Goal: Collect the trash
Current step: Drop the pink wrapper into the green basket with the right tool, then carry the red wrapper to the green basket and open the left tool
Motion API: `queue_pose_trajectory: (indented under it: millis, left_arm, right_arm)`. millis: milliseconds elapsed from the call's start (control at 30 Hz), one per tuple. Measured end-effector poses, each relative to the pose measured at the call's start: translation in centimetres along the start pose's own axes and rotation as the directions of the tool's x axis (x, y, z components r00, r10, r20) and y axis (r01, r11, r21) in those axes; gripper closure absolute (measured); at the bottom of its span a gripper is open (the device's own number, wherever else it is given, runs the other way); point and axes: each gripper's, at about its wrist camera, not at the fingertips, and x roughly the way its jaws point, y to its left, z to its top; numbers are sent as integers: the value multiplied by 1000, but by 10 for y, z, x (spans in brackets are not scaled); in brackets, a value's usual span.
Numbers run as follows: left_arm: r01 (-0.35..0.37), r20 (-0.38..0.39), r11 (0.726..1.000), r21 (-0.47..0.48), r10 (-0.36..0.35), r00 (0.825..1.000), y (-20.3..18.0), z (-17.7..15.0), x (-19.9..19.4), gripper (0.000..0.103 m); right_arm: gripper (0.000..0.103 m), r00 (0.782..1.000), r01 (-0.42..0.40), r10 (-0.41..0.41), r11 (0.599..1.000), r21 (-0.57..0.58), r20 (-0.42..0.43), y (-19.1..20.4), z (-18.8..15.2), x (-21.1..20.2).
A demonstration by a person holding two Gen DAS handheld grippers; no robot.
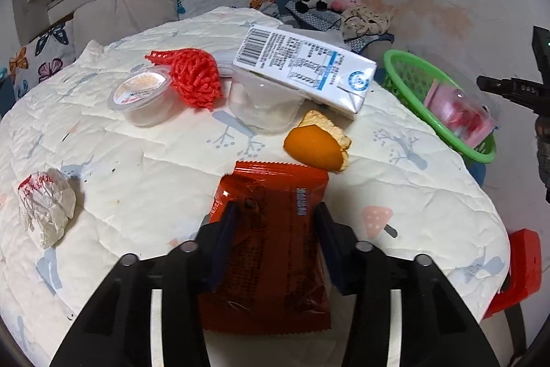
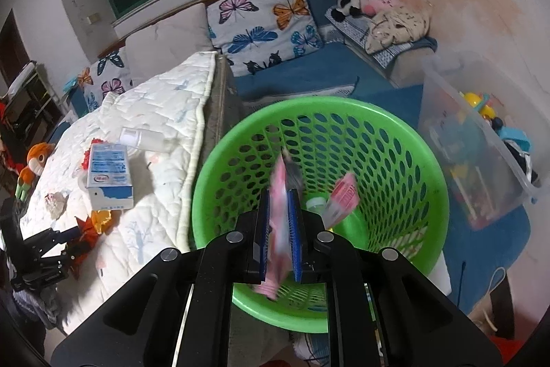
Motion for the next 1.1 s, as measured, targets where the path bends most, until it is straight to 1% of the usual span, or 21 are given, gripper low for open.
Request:
queue_pose_trajectory:
  millis: [67,100,133,300,567,733,867,933,1100]
  left_arm:
    - [7,5,1000,7,-7,1000,-2,0,-1,69]
    - [20,10,1000,11,-20,1000,-2,0,-2,78]
    - [38,10,999,10,-38,999,-3,0,-3,81]
    - [40,32,999,19,-40,999,-8,1,-10,92]
    - [76,73,997,-3,-75,994,-10,9,-29,96]
    - [124,106,992,3,-123,987,-18,16,-48,97]
    - [168,131,985,28,-170,977,-33,26,-61,97]
    - [204,141,978,41,-208,968,-44,34,-66,97]
    - [257,159,961,104,-271,949,-79,62,-66,97]
  right_arm:
    - [90,1000,-3,3,1000,-1,-2,1,-1,0]
    - [90,1000,-4,4,1000,-3,-2,1,-1,0]
    - [90,1000,-4,4,1000,-5,-1,1,0,-1]
    - [90,1000,-9,9,1000,-12,14,4,2,-8]
    - [90,1000,-20,20,1000,-16,23,7,-2,-14]
    - [90,999,-28,28,999,-23,21,10,-8,-16]
    - [90,999,-32,33,999,-18,20,8,-12,-18]
    - [90,999,-34,34,999,-11,21,6,-15,-19]
    - [90,999,-32,32,999,-4,20,-2,-21,-25]
